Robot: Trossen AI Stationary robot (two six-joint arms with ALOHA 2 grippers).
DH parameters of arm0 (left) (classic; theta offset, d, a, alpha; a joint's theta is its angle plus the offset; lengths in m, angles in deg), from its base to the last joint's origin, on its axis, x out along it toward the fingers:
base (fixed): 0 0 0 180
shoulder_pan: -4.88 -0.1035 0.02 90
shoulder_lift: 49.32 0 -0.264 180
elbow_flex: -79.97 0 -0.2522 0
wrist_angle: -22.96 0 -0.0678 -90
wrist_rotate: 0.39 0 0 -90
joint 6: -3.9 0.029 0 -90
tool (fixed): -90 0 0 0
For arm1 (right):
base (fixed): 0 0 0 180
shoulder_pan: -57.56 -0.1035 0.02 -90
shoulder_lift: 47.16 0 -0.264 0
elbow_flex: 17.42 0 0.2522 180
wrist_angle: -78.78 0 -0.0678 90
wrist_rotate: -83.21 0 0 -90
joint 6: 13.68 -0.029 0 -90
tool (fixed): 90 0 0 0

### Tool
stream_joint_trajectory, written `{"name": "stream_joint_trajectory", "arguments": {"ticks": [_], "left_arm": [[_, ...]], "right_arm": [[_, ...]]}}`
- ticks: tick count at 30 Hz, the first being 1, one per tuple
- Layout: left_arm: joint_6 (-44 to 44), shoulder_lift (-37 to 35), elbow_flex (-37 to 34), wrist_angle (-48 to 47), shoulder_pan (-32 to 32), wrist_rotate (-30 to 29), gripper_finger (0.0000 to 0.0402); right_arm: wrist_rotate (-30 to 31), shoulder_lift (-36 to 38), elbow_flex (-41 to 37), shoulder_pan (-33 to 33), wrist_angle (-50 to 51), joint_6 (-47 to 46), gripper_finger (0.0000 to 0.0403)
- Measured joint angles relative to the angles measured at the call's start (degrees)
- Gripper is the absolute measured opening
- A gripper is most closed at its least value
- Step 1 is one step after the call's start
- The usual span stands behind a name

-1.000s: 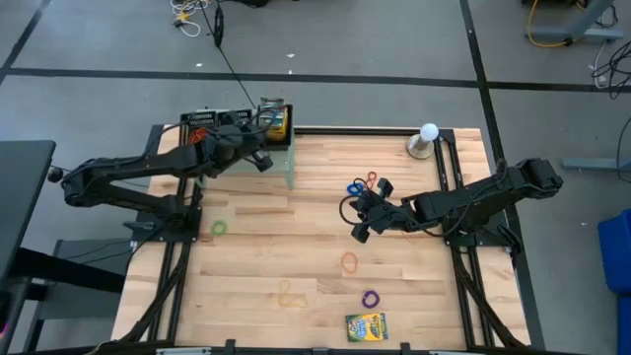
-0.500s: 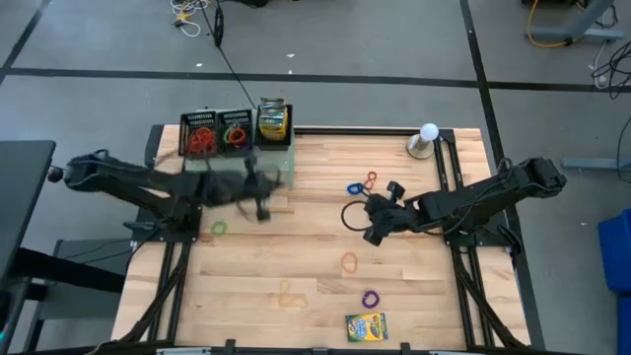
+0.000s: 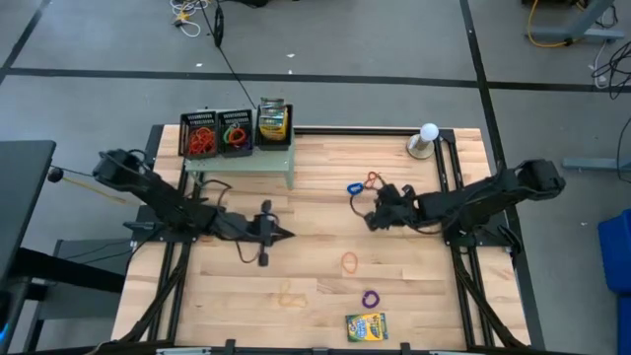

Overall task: Pick & Place Office Desk Supplies
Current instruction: Put the yellow rubber band into the left black bin on the shelf

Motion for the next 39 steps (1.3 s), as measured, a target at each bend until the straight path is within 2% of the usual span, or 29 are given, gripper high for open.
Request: {"name": "stream_joint_trajectory", "arguments": {"ticks": [3, 7, 10, 13, 22, 26, 31, 34, 39], "left_arm": [[-1.42, 4.97, 1.52, 1.48, 0.14, -0.21, 0.0009], [-1.23, 11.17, 1.44, 9.94, 0.94, -1.76, 0.0007], [-1.05, 14.39, 1.53, 15.45, 1.3, -1.69, 0.0007], [-0.66, 16.19, 1.53, 16.87, 1.5, -1.74, 0.0011], [-0.51, 16.88, 1.57, 16.38, 1.49, -1.74, 0.0011], [-0.55, 16.88, 1.57, 16.31, 1.49, -1.38, 0.0011], [-0.62, 16.88, 1.57, 15.96, 1.49, -1.29, 0.0011], [-0.62, 16.88, 1.57, 15.94, 1.49, -1.28, 0.0011], [-0.64, 16.88, 1.57, 15.71, 1.49, -1.3, 0.0011]], "right_arm": [[0.06, -0.02, -2.72, 4.13, -3.17, -1.71, 0.0038], [0.04, -0.02, -5.39, 8.9, -8.66, -1.86, 0.0081], [0.06, -0.25, -7.0, 11.7, -12.78, -1.47, 0.0112], [0.03, -1.31, -8.37, 13.93, -17.91, 0.14, 0.0134], [-1.01, -7.13, -8.88, 17.33, -23.96, 0.53, 0.0144], [-3.78, -7.69, -8.89, 17.37, -21.77, 2.72, 0.0144], [-9.94, -3.16, -8.86, 15.03, -13.74, 5.44, 0.0152], [-13.39, 1.23, -8.86, 11.48, -6.79, 3.67, 0.0167], [-17.2, 7.37, -8.81, 2.01, 2.36, -4.06, 0.0187]]}}
